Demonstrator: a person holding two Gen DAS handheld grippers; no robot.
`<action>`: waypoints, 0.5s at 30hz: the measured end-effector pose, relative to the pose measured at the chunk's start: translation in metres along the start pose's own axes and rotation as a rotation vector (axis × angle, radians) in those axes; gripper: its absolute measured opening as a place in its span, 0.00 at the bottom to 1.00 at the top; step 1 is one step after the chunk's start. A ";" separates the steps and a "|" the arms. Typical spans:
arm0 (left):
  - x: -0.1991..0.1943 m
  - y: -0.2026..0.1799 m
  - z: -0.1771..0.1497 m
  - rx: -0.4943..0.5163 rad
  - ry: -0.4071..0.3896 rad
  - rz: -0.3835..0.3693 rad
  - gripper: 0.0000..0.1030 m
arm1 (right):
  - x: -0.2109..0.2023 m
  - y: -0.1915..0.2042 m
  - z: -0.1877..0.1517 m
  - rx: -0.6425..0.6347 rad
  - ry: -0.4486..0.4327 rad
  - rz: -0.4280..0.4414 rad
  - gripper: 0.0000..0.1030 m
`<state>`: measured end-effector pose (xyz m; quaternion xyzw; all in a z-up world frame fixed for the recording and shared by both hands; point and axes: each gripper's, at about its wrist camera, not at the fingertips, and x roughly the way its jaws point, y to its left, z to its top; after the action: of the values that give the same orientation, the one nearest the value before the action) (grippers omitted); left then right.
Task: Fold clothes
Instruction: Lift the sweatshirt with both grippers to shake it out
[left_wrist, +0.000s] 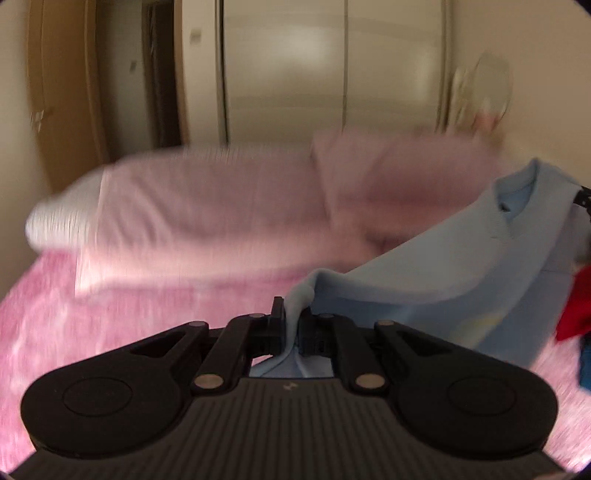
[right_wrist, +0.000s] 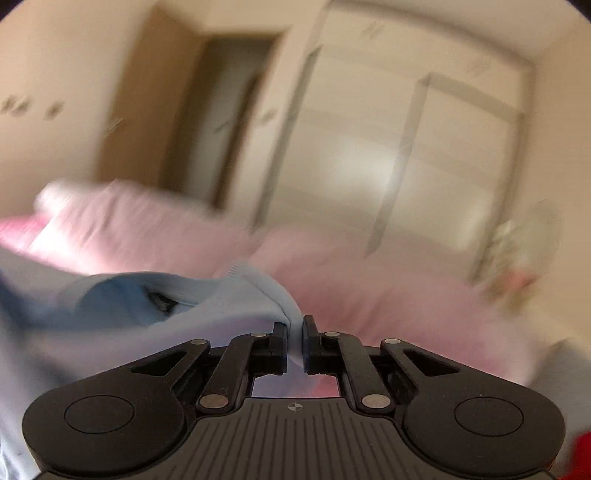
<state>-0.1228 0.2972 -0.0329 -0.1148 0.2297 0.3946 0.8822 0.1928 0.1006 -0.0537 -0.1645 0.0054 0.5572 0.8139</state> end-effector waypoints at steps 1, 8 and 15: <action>-0.015 0.008 0.011 -0.009 -0.040 -0.029 0.06 | -0.018 -0.003 0.019 0.027 -0.042 -0.057 0.05; -0.124 0.058 0.053 0.021 -0.178 -0.209 0.05 | -0.152 0.019 0.114 0.098 -0.205 -0.310 0.05; -0.217 0.092 0.047 0.029 -0.243 -0.279 0.05 | -0.250 0.059 0.153 0.059 -0.182 -0.358 0.05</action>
<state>-0.3036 0.2367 0.1133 -0.0841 0.1090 0.2762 0.9512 0.0173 -0.0651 0.1232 -0.0879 -0.0812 0.4158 0.9015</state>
